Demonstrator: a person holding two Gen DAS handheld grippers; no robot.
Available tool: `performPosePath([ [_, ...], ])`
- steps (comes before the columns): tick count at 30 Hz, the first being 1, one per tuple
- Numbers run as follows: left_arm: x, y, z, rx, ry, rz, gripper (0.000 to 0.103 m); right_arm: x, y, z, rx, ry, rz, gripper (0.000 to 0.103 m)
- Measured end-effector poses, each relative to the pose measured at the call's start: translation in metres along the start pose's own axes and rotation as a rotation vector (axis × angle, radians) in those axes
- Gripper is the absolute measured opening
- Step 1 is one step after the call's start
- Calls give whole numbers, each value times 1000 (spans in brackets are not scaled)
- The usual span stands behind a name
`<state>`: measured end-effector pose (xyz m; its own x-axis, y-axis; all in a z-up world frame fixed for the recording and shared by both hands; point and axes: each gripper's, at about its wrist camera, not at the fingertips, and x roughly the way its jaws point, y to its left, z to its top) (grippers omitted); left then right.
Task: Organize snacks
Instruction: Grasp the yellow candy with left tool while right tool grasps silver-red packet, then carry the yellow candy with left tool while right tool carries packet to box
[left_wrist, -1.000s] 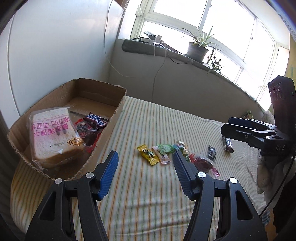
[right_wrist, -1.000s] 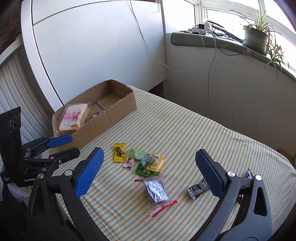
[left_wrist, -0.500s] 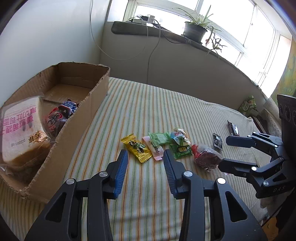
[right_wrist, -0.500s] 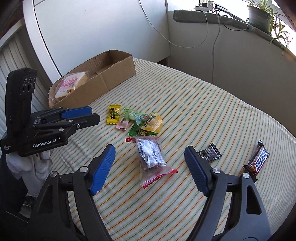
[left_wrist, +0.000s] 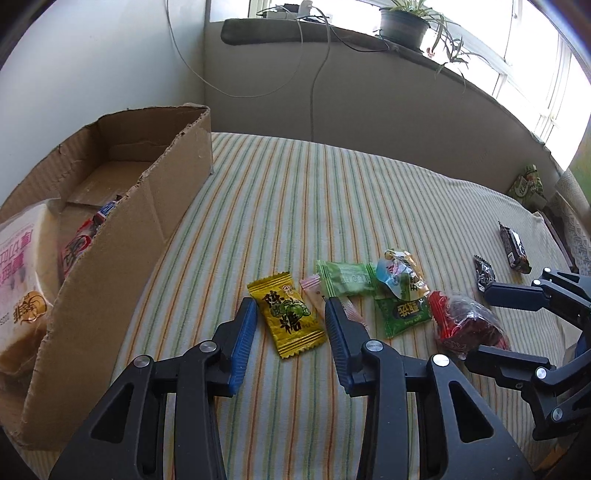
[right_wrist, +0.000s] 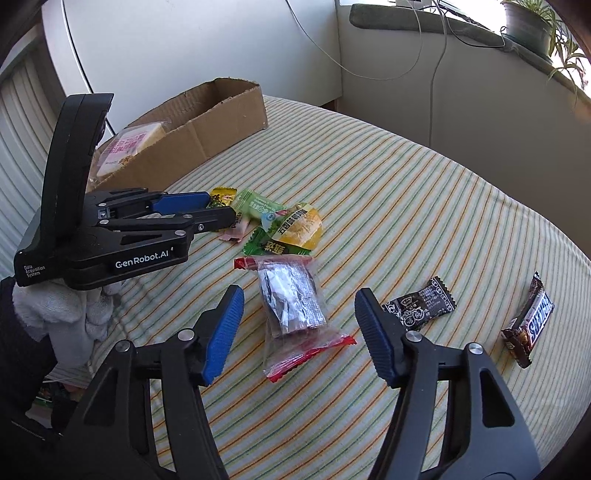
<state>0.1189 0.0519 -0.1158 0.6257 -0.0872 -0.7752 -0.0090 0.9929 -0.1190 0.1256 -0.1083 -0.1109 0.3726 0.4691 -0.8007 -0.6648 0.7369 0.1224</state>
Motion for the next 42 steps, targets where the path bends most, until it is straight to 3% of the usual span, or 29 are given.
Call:
performPosePath([
  [2,2,1,2,4,1,-2,36,3,0,0,-6,4,-4,64],
  [5,-1,-1,0,21,-3,-5,23,8,2,-1,-14,15,-10,54],
  [10,-2,-2,-2,32,-7,-2,21,13,5,-3,-17,28,-1,41],
  [11,-3,-1,-2,30,-9,-3,21,13,5,-4,-15,26,3,35],
  [16,-7,-3,-3,28,-24,0,19,8,4,-4,1,19,5,34],
  [17,-9,-2,-3,22,-30,-3,13,7,4,-5,4,16,4,34],
  [21,-17,-2,-4,16,-43,-11,8,-1,2,-4,13,3,2,34],
  [28,-8,1,-5,21,-14,-19,10,-8,5,-2,13,-4,-16,34],
  [31,-1,-2,-4,42,13,-37,19,-8,7,-3,9,-1,-15,34],
  [34,-4,-2,-4,41,-2,-34,17,-8,10,-3,8,-2,-20,34],
  [36,-10,-2,-6,35,-23,-35,8,-10,10,-2,12,-5,-23,34],
  [42,-21,1,-8,10,-49,-51,6,-21,11,4,13,-33,-44,34],
])
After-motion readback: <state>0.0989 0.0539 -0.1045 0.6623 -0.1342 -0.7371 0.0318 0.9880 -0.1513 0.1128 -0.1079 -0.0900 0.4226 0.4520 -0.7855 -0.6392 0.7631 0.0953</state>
